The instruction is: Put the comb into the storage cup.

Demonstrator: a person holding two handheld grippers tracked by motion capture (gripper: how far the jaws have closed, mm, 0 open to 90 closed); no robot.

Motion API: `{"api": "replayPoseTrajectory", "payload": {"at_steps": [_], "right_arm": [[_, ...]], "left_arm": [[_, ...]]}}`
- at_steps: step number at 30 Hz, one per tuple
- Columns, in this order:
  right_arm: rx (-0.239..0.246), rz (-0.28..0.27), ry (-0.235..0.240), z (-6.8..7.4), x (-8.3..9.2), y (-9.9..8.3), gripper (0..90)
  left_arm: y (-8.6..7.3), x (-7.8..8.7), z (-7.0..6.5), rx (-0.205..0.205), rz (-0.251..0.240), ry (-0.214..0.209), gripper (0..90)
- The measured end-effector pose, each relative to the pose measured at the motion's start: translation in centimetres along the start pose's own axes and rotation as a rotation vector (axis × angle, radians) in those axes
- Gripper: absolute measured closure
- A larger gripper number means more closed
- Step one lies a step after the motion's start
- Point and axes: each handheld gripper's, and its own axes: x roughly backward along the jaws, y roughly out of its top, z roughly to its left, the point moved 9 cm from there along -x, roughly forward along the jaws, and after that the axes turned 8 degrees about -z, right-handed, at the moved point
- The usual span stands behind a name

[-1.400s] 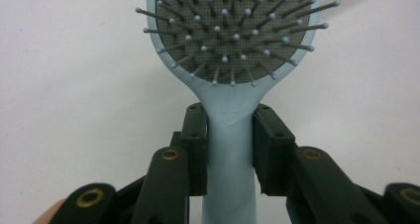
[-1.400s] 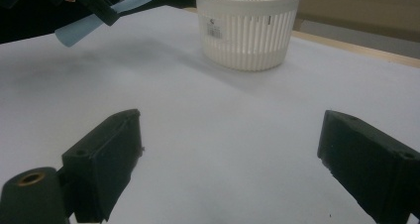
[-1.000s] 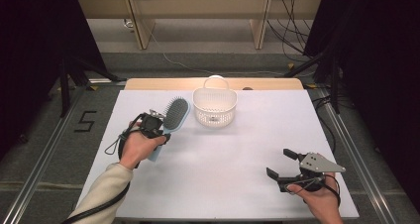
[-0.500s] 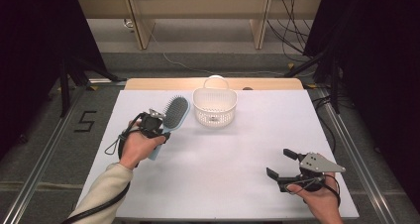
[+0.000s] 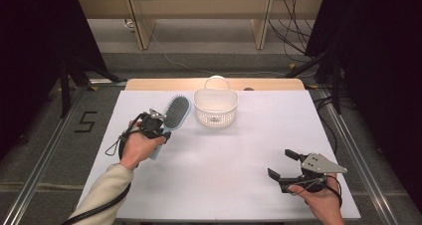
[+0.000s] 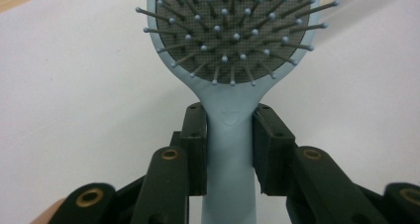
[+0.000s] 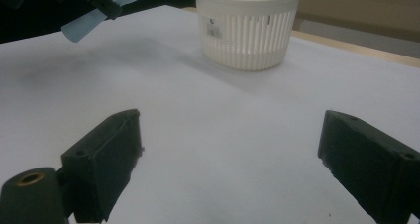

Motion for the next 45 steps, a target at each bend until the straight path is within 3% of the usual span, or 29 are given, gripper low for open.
{"api": "replayPoseTrajectory", "payload": {"at_steps": [45], "right_arm": [[0.001,0.001,-0.002,-0.1,0.0,0.0,10.5]], "left_arm": [[1.3,0.4,-0.2,0.052,-0.101,-0.021,69.9]]}}
